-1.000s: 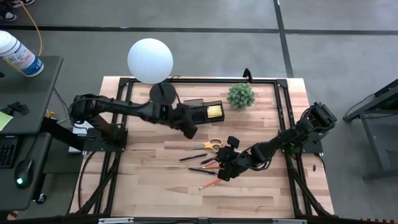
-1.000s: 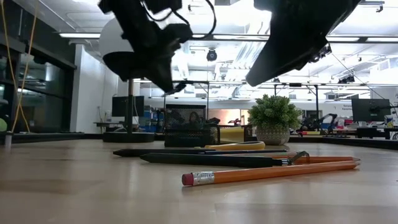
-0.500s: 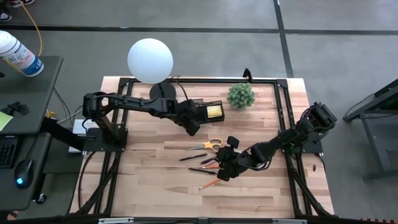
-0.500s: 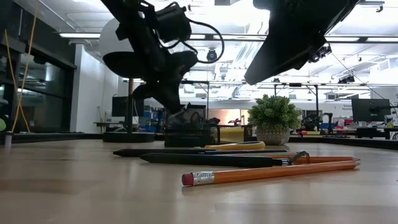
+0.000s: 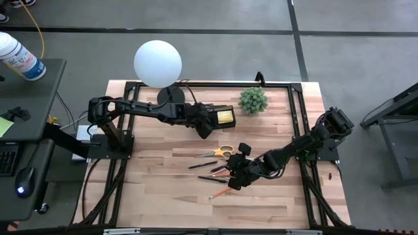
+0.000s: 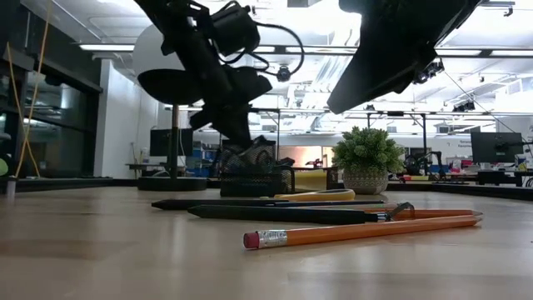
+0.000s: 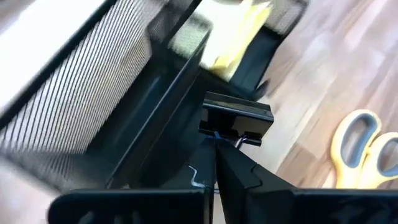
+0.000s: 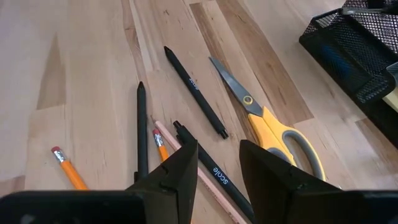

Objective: Pick and place office supplies into organizer
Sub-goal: Put the left black binder clip into the desk organizer

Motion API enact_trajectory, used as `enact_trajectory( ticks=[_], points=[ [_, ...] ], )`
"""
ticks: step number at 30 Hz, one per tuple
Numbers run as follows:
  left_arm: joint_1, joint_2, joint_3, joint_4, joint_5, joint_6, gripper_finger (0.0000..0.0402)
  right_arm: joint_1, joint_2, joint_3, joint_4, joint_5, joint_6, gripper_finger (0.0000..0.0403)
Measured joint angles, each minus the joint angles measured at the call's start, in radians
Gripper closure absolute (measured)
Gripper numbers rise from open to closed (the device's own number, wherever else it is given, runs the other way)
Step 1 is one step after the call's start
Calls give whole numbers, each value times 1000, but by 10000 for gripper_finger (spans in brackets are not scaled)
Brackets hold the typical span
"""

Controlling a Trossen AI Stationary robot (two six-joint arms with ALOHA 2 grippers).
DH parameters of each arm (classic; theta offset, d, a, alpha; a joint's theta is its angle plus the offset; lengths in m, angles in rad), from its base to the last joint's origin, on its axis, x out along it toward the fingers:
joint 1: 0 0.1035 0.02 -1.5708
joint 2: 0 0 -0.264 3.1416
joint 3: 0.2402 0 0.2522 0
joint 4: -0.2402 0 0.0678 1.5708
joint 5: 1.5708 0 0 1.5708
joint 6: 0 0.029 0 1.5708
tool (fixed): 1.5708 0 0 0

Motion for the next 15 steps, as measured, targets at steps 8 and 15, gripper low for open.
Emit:
enact_trajectory(
  ticks=[8,15],
  points=[
    [0,3,0,24,-25,172,401,0,0,0,0,0,0,284],
    [0,3,0,22,-70,222,401,0,0,0,0,2,0,284]
  ],
)
